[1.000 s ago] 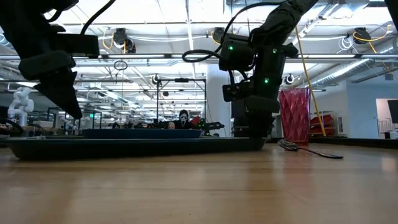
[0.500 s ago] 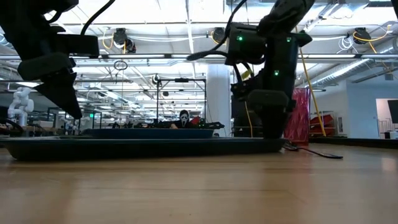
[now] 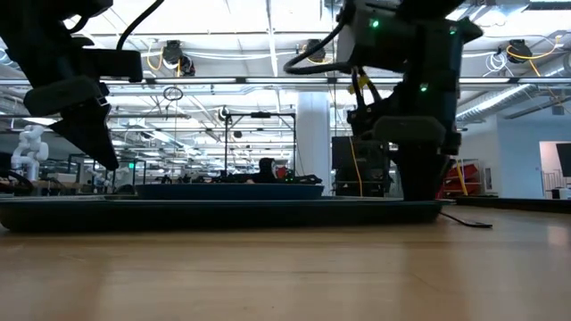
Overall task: Pick and place plate/cup/fork/spoon on tray
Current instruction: Adjust the black tray
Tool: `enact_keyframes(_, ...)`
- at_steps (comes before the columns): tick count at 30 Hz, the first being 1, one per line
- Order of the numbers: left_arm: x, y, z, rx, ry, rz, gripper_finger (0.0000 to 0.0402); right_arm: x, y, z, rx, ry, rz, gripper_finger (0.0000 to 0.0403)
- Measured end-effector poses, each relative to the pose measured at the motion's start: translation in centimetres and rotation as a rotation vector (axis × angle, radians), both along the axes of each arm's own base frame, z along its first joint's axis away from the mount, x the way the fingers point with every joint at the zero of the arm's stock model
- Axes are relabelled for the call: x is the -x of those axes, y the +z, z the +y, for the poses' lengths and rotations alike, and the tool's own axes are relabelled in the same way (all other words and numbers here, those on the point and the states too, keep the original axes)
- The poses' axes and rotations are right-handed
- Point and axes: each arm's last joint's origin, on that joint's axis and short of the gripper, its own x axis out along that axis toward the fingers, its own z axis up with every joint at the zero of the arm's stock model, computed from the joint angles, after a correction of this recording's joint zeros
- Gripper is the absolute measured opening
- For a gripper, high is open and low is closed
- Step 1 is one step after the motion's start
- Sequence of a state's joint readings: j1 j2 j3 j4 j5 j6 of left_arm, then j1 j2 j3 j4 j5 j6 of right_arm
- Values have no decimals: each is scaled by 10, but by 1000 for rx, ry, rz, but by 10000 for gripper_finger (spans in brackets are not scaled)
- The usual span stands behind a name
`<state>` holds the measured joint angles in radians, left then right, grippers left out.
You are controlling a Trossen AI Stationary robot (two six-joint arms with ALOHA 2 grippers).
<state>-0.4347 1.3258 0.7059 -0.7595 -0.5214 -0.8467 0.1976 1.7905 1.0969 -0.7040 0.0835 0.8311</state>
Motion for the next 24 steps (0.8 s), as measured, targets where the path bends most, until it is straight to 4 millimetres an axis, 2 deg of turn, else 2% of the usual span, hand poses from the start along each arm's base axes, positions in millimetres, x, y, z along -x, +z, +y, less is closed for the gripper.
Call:
enact_keyframes(8,0,0,0,-13,-22,8,120,6,0,27,-15,-56,-10,125)
enact_keyframes(24,0,0,0,-44,-70,30,120,15,1,66,-28,-187,-89,125)
